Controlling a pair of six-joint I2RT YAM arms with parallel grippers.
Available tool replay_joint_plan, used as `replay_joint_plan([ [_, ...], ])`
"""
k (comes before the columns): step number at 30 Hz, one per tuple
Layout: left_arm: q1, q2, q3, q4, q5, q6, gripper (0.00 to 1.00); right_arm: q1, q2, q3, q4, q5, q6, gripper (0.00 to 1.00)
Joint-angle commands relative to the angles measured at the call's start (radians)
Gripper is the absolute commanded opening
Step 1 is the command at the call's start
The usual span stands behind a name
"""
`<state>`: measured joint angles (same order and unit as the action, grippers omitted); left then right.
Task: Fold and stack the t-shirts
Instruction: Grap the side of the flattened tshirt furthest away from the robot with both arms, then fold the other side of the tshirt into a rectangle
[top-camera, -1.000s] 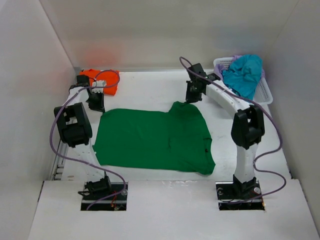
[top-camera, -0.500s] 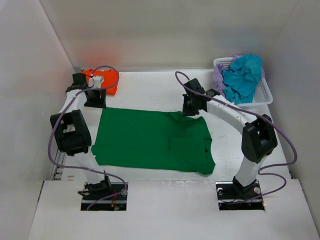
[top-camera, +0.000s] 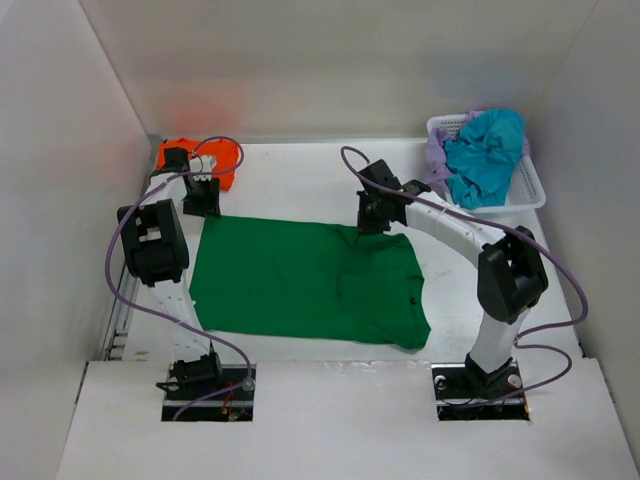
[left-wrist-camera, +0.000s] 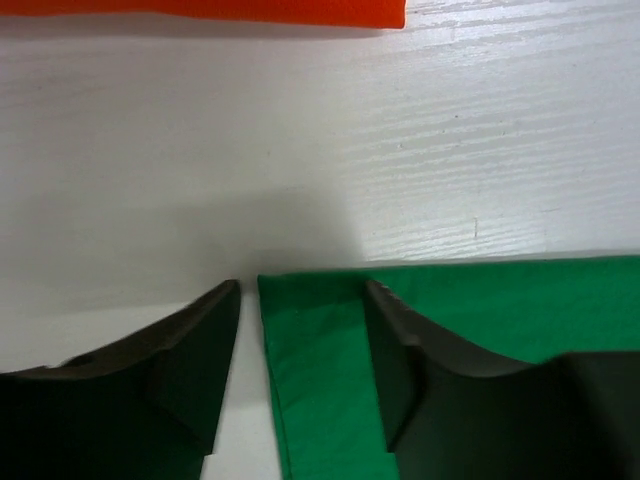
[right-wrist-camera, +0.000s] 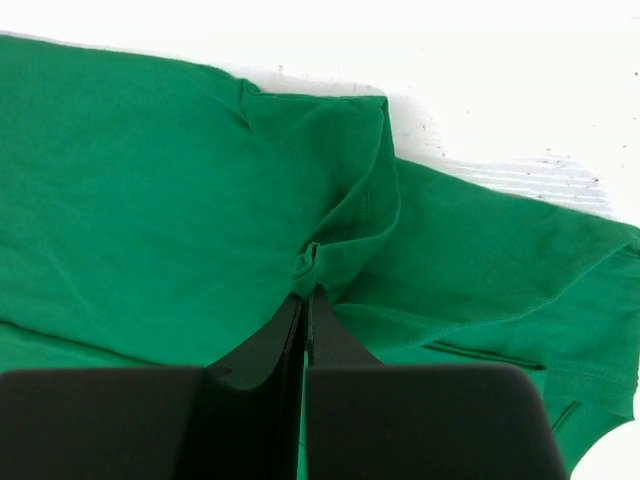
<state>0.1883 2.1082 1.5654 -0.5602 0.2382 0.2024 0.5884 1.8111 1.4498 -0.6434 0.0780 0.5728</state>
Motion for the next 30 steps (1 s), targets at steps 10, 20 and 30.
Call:
replay_joint_plan([
  [10, 0.006, -0.039, -0.037, -0.010, 0.065, 0.024, 0.00, 0.000, -0.074, -0.006, 0.017, 0.022, 0.005, 0.00],
  [20, -0.009, -0.543, -0.441, 0.158, 0.029, 0.310, 0.00, 0.000, -0.410, -0.327, 0.016, 0.077, 0.090, 0.00],
  [30, 0.010, -0.769, -0.760, 0.184, -0.030, 0.545, 0.00, 0.053, -0.700, -0.663, 0.073, 0.079, 0.271, 0.00],
])
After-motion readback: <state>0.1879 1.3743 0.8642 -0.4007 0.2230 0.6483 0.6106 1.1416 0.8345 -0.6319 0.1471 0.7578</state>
